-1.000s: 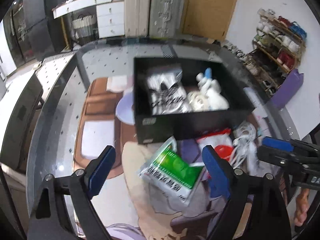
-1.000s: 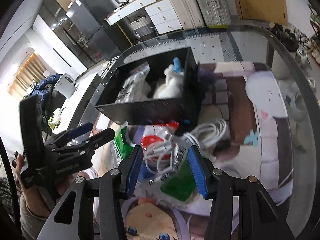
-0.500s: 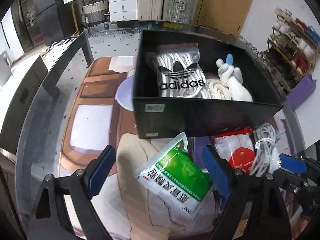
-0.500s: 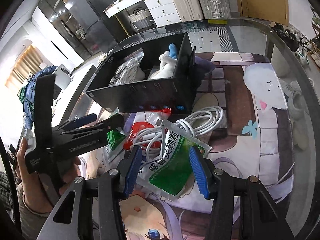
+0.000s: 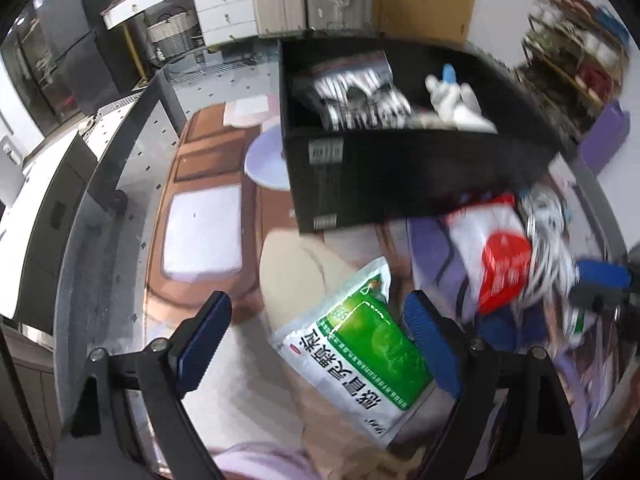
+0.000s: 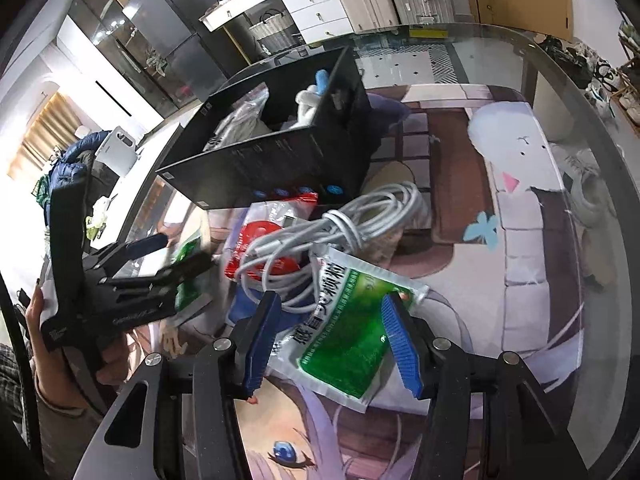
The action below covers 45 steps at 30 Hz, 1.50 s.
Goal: Organize soft objects
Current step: 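Grasp the green medicine packet with the right tool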
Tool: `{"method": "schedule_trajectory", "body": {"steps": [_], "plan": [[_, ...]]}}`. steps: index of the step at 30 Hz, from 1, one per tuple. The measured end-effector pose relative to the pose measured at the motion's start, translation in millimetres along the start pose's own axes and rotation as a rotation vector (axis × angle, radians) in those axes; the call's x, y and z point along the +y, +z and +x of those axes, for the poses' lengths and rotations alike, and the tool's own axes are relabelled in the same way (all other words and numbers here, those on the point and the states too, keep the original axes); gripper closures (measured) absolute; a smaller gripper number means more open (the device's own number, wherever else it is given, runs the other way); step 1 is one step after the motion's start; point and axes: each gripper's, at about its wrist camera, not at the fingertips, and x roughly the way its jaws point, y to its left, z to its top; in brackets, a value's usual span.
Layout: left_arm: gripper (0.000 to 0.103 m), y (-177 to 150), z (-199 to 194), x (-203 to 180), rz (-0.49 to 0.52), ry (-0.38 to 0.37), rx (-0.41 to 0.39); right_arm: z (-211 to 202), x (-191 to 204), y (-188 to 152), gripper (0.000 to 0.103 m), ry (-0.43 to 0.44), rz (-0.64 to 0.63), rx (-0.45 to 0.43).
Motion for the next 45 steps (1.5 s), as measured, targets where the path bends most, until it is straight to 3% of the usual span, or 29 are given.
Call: {"method": "schedule_trajectory", "body": {"steps": [3,5,13,16,19,20,21,27,28,31,32,38,45], "plan": [[0.014,-7,-4,4,0.018,-0.007,0.001,-3,-7,-2,0.042,-0.018,0.023,0.001],[0.014,-9,-6,8,0.016,-0.02,0.009,-5,-9,-3,0.03,-0.029,0.033,0.001],[0.014,-20,-19,2,0.024,-0.087,0.039,-2,-9,-11,0.028,-0.12,0.045,0.019],[0.015,-19,-17,-8,0.066,-0.063,0.042,-3,-14,-12,0.028,-0.146,0.071,0.007],[0.029,-17,-20,-14,0.088,-0.073,0.023,-2,-11,-13,0.023,-0.157,0.064,0.004],[0.046,-16,-22,-16,0.098,-0.078,0.013,-2,-10,-13,0.022,-0.157,0.067,0.002],[0.053,-14,-23,-17,0.112,-0.086,0.007,-1,-9,-13,0.021,-0.153,0.07,-0.002],[0.058,-18,-28,-27,0.161,-0.077,-0.009,10,7,-13,0.02,-0.229,-0.018,-0.002],[0.058,-19,-28,-27,0.163,-0.072,-0.01,11,9,-13,0.024,-0.238,-0.034,0.001],[0.058,-22,-29,-28,0.149,-0.08,-0.01,7,10,-15,0.053,-0.281,-0.07,0.004],[0.059,-22,-30,-27,0.147,-0.084,-0.01,5,9,-16,0.058,-0.274,-0.075,0.008],[0.065,-23,-31,-29,0.162,-0.092,-0.008,-2,16,-26,0.067,-0.221,-0.135,0.033],[0.074,-25,-51,-27,0.169,-0.108,-0.049,-19,45,-41,0.069,-0.159,-0.202,-0.003]]}}
